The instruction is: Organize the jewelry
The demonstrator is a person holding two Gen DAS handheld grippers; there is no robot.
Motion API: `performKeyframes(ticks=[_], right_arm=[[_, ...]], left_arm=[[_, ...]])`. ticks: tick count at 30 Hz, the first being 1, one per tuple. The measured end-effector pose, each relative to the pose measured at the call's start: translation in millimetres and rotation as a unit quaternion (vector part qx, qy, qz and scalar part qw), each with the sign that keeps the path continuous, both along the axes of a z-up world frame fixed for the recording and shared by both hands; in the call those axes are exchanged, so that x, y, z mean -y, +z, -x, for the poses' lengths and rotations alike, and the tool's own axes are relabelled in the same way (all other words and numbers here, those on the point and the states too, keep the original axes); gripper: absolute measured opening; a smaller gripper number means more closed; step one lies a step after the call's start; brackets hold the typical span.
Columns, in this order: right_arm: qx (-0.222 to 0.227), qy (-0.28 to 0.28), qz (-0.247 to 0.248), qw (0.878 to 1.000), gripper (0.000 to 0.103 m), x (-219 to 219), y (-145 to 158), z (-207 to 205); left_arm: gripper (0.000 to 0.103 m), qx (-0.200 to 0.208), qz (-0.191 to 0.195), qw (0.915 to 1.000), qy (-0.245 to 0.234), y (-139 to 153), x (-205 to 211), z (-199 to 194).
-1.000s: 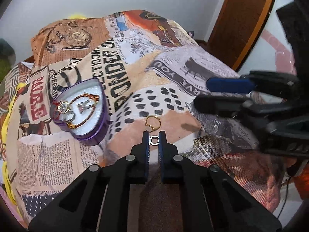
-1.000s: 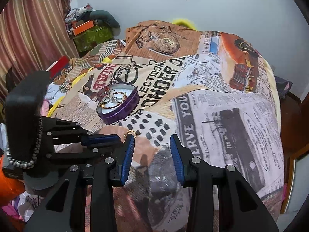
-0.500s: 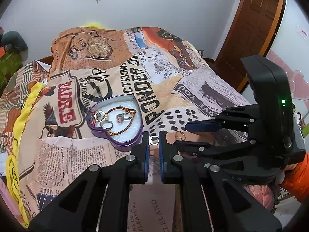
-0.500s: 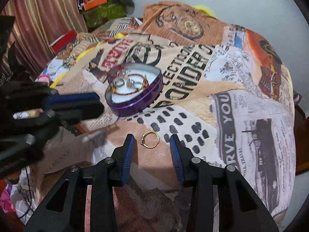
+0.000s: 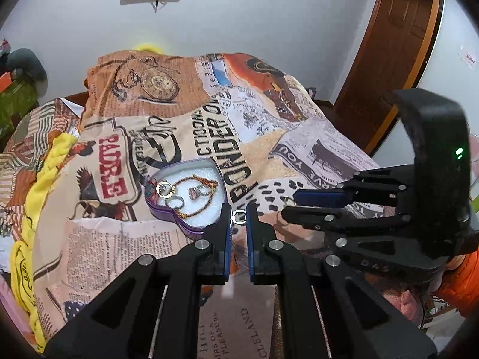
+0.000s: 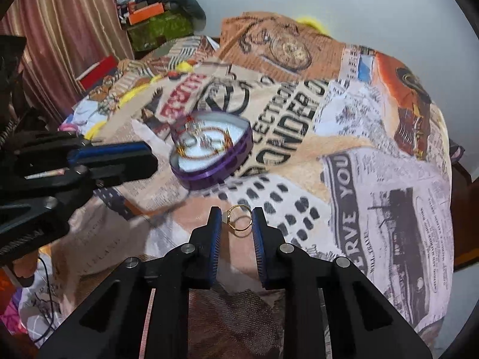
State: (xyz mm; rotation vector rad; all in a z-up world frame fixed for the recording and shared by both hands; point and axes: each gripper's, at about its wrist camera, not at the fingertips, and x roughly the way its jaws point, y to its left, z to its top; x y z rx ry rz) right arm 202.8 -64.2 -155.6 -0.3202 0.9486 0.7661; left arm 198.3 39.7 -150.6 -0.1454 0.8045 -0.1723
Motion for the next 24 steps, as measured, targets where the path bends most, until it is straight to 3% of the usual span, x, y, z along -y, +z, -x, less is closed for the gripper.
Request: performKeyframes(ticks=[13, 24], right_arm=[[0.047, 0.006, -0.057, 0.997, 0.019, -17, 49, -2], [0.045, 0.019, -0.066, 0.997, 0.019, -41, 46, -16]], left_arm=[[0.007, 0.044, -0.005, 0.9985, 0.032, 34, -35, 1], [0.007, 0.052, 0.006, 0.9975, 0.047, 34, -64, -13]])
